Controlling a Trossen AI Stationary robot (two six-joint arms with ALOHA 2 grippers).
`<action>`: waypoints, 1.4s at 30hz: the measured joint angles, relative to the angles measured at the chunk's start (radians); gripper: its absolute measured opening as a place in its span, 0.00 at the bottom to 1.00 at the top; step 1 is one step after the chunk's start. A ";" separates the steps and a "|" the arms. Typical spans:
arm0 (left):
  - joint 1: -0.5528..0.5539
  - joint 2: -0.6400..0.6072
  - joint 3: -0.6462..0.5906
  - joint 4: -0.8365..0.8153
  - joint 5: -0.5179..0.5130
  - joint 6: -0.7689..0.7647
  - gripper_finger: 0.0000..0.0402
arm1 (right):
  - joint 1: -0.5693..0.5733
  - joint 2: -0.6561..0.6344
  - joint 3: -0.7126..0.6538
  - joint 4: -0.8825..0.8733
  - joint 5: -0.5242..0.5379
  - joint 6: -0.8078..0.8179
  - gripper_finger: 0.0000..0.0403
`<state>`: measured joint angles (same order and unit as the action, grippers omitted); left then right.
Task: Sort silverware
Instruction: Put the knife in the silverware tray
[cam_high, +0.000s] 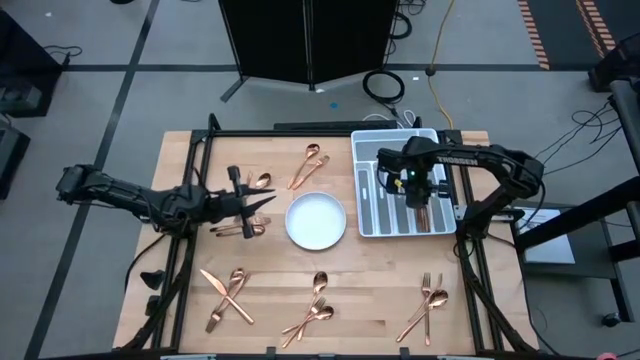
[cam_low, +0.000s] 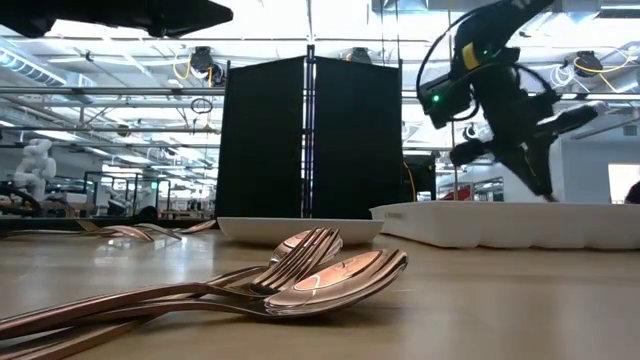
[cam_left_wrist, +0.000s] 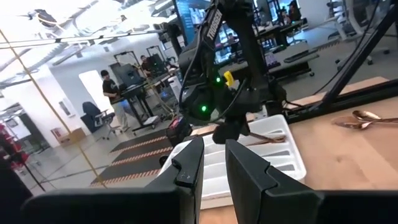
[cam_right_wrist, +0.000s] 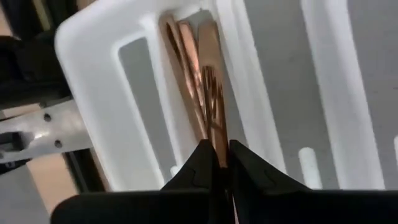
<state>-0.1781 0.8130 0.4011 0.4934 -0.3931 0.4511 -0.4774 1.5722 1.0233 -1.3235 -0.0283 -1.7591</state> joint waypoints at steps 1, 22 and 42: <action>0.004 0.006 0.000 0.006 0.000 0.000 0.16 | -0.004 0.013 0.000 0.005 0.000 -0.003 0.04; 0.008 0.018 0.000 0.007 0.005 0.028 0.16 | -0.034 0.110 -0.001 0.098 0.101 0.045 0.34; 0.008 0.018 0.000 0.015 0.031 0.026 0.16 | 0.174 0.090 0.227 0.148 0.337 0.595 0.35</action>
<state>-0.1696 0.8310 0.4011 0.5087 -0.3618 0.4767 -0.3033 1.6619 1.2508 -1.1750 0.3085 -1.1644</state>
